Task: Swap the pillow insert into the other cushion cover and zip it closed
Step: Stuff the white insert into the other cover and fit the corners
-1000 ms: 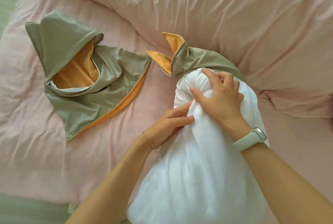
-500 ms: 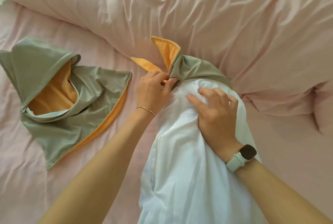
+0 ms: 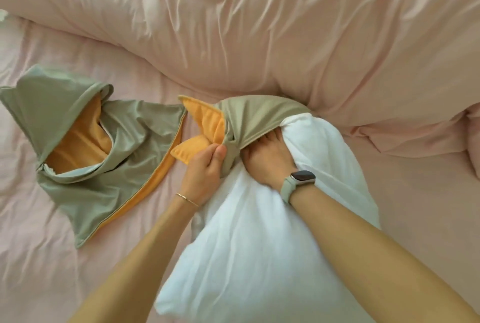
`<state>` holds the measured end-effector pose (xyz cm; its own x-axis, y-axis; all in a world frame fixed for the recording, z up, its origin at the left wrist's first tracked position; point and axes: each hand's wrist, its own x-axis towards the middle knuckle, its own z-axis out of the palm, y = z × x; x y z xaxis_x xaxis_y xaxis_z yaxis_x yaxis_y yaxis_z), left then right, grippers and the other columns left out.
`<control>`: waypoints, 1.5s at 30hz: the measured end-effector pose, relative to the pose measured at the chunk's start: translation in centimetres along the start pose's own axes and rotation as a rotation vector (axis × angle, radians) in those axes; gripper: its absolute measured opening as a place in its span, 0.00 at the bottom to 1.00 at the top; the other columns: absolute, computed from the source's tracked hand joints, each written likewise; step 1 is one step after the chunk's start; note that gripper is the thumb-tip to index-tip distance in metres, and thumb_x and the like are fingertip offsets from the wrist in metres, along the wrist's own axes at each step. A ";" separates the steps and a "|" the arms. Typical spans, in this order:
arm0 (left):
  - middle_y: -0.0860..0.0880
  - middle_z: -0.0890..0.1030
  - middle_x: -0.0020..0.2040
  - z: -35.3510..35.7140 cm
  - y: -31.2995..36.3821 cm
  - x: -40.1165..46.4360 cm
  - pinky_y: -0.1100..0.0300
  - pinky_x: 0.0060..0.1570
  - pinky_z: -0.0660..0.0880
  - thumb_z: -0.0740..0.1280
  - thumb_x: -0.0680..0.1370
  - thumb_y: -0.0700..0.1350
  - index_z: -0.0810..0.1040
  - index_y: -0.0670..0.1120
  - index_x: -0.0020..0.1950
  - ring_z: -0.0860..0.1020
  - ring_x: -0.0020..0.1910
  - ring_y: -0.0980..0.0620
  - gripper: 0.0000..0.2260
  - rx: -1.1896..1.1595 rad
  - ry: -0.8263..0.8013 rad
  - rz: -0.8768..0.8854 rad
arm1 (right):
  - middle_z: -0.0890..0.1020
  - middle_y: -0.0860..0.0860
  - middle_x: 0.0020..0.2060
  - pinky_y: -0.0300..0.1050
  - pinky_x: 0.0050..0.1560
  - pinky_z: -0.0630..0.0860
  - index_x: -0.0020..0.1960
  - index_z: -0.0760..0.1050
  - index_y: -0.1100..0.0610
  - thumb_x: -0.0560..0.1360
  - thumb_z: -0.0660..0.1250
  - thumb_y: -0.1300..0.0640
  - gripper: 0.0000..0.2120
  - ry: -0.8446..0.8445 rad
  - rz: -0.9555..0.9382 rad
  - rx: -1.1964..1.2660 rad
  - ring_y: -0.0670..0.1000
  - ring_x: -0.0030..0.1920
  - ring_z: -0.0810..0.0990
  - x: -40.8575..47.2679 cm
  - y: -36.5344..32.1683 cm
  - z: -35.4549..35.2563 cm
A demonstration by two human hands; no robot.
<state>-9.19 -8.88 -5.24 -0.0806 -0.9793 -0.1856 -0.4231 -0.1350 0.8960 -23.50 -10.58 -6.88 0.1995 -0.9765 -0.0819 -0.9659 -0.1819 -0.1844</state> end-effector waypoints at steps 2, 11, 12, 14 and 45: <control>0.52 0.65 0.29 -1.0 -1.9 -0.6 0.61 0.32 0.61 0.56 0.82 0.44 0.65 0.47 0.31 0.63 0.28 0.60 0.18 -0.115 0.077 -0.229 | 0.80 0.60 0.54 0.57 0.65 0.61 0.57 0.77 0.62 0.70 0.53 0.56 0.22 -0.011 -0.095 0.083 0.62 0.57 0.76 -1.2 -1.7 0.8; 0.50 0.64 0.32 -1.8 -3.1 -1.4 0.58 0.36 0.62 0.55 0.80 0.43 0.66 0.43 0.37 0.63 0.31 0.54 0.11 -0.079 0.267 -0.492 | 0.76 0.55 0.63 0.61 0.69 0.59 0.61 0.76 0.58 0.73 0.59 0.58 0.18 0.342 -0.023 0.264 0.57 0.67 0.69 -9.3 -3.0 -2.6; 0.50 0.67 0.33 -1.8 -3.2 -1.6 0.57 0.38 0.64 0.56 0.79 0.43 0.69 0.42 0.42 0.66 0.33 0.52 0.08 -0.023 0.284 -0.490 | 0.73 0.55 0.66 0.63 0.69 0.56 0.65 0.73 0.56 0.73 0.59 0.55 0.20 0.304 0.020 0.220 0.58 0.69 0.66 -9.1 -2.3 -2.4; 0.50 0.73 0.42 -2.0 -2.9 -2.1 0.57 0.43 0.67 0.60 0.78 0.44 0.72 0.42 0.54 0.72 0.41 0.50 0.08 0.136 0.324 -0.422 | 0.68 0.55 0.70 0.65 0.68 0.54 0.69 0.67 0.53 0.74 0.58 0.50 0.24 0.208 0.028 0.155 0.59 0.71 0.61 -8.6 -1.5 -1.4; 0.57 0.69 0.26 -2.4 0.0 1.8 0.71 0.29 0.63 0.61 0.69 0.49 0.71 0.51 0.33 0.67 0.25 0.63 0.06 0.150 -0.273 -0.064 | 0.65 0.52 0.71 0.52 0.70 0.42 0.73 0.61 0.52 0.75 0.50 0.45 0.27 -0.226 0.014 0.112 0.58 0.71 0.59 -3.9 -4.4 6.3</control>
<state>-7.17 -10.97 -4.61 -0.2803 -0.8899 -0.3598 -0.5619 -0.1518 0.8132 -19.00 -5.23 -11.89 0.2305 -0.9257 -0.2999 -0.9469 -0.1425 -0.2881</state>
